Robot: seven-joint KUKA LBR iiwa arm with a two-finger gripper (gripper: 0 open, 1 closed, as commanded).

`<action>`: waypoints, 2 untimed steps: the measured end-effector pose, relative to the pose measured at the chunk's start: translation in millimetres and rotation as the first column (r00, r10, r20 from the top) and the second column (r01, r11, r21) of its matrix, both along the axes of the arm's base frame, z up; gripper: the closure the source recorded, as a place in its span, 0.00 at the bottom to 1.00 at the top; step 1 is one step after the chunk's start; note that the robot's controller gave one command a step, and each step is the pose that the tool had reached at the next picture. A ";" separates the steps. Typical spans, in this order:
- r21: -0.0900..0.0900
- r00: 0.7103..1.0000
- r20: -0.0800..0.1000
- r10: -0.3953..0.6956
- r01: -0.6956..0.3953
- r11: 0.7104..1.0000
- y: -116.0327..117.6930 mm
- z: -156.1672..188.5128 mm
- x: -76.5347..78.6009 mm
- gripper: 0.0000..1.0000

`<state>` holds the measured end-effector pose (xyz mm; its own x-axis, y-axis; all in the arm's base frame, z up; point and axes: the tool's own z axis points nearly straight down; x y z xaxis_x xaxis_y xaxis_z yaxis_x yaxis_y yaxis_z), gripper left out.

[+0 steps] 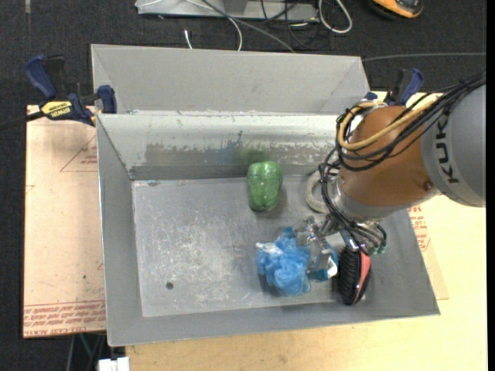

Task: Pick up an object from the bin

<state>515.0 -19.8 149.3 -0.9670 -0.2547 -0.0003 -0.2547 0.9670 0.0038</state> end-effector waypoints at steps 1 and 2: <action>0.000 1.000 0.009 0.024 -0.024 1.000 -2.2 -17.8 -4.0 1.00; 0.000 0.981 0.010 0.194 -0.194 0.981 -53.8 -33.8 18.3 1.00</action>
Offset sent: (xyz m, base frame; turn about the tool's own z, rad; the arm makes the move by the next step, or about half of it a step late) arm 0.0175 -0.0524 -0.0334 -0.2008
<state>533.3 -73.6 115.6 -0.8992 -0.4375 -0.0103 -0.4375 0.8992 0.0015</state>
